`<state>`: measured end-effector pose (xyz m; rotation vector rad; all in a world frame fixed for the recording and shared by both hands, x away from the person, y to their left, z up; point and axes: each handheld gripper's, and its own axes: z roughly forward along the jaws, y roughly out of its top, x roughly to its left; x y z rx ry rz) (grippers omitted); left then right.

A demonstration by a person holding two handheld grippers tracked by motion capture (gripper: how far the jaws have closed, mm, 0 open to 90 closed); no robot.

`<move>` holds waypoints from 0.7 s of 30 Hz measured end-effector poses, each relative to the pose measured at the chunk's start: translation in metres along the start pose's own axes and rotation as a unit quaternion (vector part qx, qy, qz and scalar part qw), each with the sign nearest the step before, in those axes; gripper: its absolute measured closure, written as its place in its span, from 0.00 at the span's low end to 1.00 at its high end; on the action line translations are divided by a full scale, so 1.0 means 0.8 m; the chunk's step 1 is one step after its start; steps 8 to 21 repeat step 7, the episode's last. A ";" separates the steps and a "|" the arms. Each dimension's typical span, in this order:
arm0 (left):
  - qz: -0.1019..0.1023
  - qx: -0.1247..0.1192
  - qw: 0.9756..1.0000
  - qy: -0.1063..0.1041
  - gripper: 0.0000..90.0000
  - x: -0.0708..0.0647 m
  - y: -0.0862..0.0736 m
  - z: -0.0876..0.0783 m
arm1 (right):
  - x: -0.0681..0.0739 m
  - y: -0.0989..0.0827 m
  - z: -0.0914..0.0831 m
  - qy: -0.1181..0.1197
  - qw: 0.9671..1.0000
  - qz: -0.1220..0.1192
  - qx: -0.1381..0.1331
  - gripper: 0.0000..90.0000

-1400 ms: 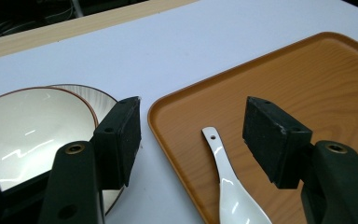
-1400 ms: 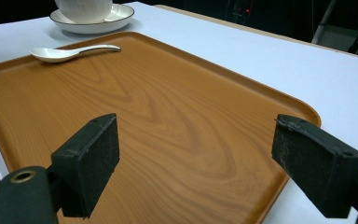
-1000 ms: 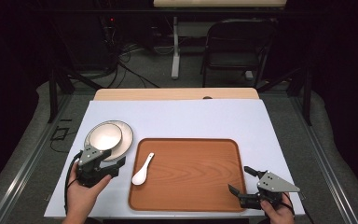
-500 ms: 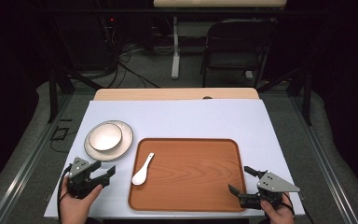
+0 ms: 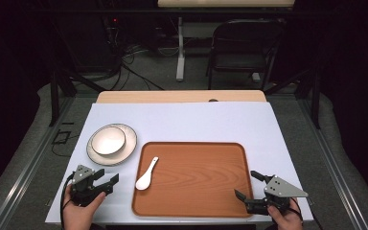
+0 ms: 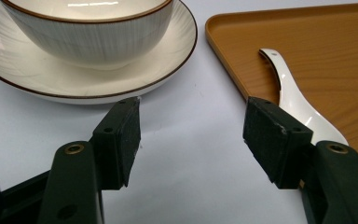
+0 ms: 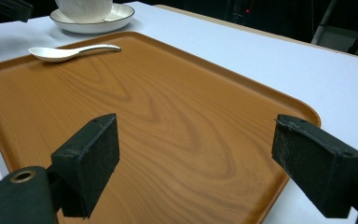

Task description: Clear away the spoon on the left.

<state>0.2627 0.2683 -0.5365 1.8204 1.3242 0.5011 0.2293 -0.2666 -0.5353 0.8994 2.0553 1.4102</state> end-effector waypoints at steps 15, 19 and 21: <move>-0.001 0.003 1.000 0.001 0.41 0.001 0.000 0.000 | 0.000 0.000 0.000 0.001 1.000 0.000 0.002 0.16; -0.001 0.003 1.000 0.001 0.41 0.001 0.000 0.000 | 0.000 0.000 0.000 0.001 1.000 0.000 0.002 0.16; -0.001 0.003 1.000 0.001 0.41 0.001 0.000 0.000 | 0.000 0.000 0.000 0.001 1.000 0.000 0.002 0.16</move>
